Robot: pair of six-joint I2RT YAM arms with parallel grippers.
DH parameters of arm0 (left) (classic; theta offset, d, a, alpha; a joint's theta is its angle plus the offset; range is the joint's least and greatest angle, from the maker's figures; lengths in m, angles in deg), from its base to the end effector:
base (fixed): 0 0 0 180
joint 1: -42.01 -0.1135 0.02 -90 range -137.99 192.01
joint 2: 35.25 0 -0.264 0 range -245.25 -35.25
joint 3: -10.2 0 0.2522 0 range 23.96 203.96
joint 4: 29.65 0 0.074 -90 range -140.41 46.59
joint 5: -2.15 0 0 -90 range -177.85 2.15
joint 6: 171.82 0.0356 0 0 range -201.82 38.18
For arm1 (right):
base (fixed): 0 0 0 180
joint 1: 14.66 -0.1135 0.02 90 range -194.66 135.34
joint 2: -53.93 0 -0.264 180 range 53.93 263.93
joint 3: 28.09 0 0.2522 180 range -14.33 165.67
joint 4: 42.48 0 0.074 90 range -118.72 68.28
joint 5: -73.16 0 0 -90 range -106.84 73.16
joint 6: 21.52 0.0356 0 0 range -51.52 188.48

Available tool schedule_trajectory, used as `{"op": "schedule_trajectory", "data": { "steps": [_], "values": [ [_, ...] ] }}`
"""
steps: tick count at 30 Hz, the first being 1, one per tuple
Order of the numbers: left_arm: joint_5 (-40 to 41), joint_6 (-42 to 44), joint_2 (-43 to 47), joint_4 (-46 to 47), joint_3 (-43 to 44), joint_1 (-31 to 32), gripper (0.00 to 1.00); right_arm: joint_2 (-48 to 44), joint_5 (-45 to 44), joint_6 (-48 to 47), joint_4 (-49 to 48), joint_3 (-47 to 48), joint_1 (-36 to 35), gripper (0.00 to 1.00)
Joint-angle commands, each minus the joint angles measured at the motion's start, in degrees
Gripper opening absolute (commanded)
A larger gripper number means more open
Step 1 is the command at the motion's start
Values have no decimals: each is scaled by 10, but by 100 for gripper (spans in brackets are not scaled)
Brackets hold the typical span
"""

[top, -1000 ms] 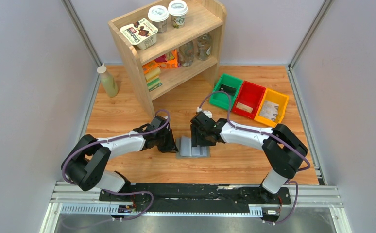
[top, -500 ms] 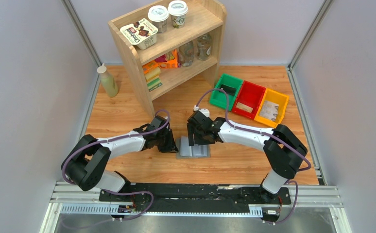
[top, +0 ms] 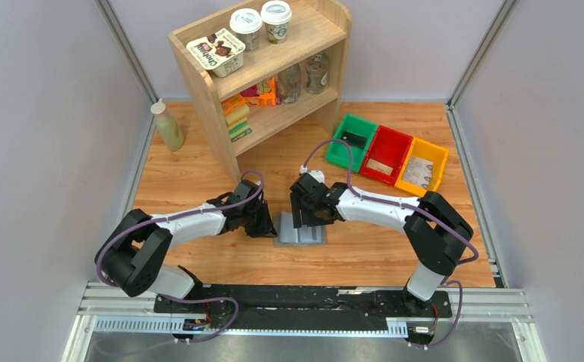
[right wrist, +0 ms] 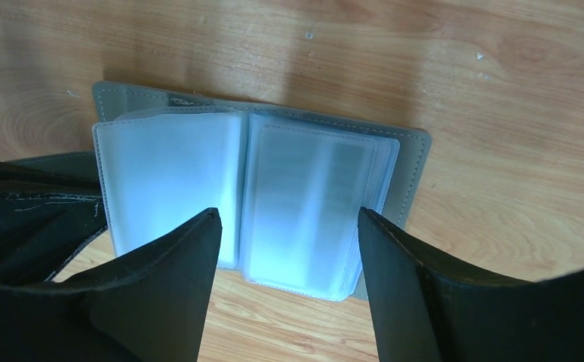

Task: Take the credit cards out of the card holder
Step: Remove the credit card from the card holder.

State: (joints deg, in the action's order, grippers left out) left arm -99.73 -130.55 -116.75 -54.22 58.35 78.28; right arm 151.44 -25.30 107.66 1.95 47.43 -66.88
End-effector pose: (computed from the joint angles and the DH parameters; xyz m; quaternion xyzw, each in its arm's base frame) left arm 0.1968 -0.1535 0.1437 -0.0753 0.9534 -0.2590 0.1354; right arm 0.2076 0.2592 0.1807 -0.0959 0.9716 0.0954 0.1940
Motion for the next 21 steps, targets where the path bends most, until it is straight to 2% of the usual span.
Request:
{"op": "schedule_trajectory", "data": {
  "steps": [1,14,21],
  "values": [
    [-3,-2,4,4,-6,2,21,2,-18,3,-3,18,-2,70],
    [-7,-3,5,6,-6,3,21,10,28,-1,-28,13,-2,65],
    [-10,-4,4,7,-6,4,21,4,75,7,-79,-8,-3,62]
  ]
}}
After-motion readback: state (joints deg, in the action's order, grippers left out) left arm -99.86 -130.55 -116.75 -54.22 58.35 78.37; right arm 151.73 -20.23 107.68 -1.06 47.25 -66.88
